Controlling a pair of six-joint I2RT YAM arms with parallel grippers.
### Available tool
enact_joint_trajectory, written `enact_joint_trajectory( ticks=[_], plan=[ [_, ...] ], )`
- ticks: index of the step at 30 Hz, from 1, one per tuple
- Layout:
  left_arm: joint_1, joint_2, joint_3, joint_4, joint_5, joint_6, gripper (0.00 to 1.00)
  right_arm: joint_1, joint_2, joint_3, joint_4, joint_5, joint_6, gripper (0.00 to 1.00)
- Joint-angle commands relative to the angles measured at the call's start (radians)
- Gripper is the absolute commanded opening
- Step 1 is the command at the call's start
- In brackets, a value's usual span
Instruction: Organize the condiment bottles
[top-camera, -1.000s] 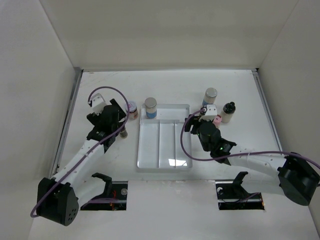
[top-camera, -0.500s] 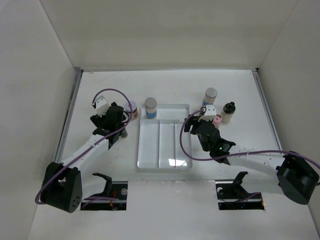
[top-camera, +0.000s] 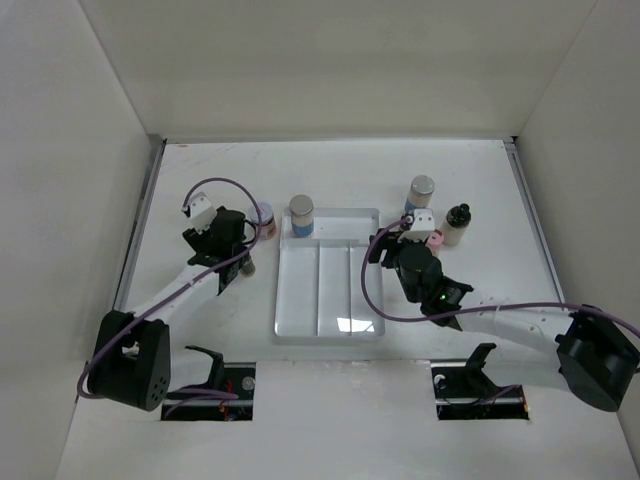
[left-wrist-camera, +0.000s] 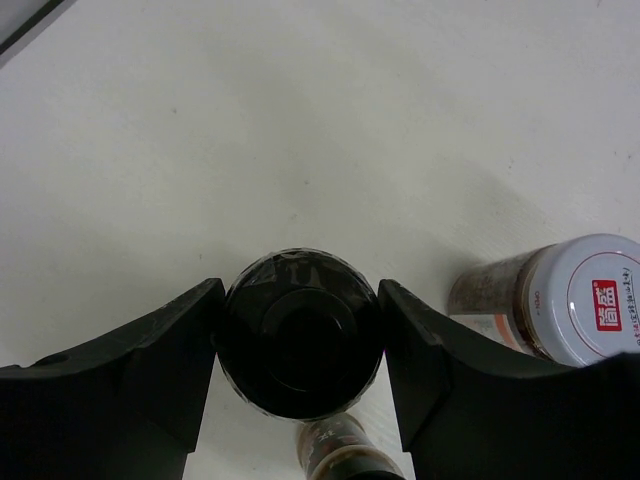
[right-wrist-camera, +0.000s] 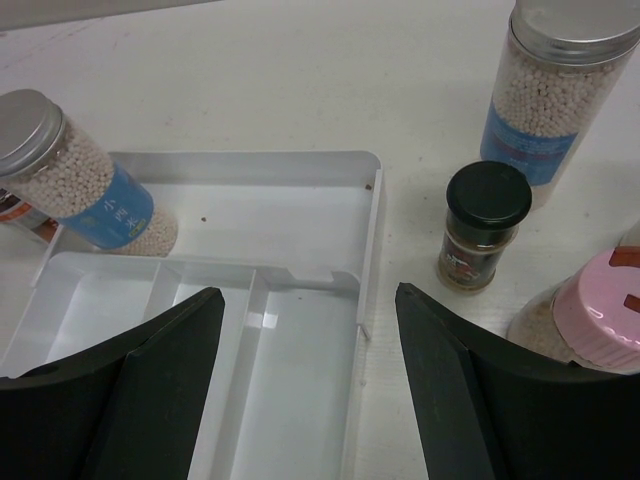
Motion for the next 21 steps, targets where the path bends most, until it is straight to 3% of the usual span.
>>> enact_joint_trajectory(
  ticks=[1,12,16,21],
  plan=[
    [0.008,-0.066,-0.023,0.071,0.012,-0.003,0.49,0.005,-0.022,0.005,0.05,0.014,-0.002,0.76],
    [-0.084,-0.428,0.066,0.062,-0.109,0.115,0.44,0.005,0.007,0.011,0.052,0.014,0.003,0.77],
    [-0.219,-0.465,0.09,0.044,-0.102,0.133,0.44,0.005,-0.001,0.008,0.053,0.014,0.006,0.77],
    [-0.463,-0.433,0.052,0.056,-0.132,0.135,0.44,0.002,0.001,0.007,0.053,0.014,0.003,0.77]
  ],
)
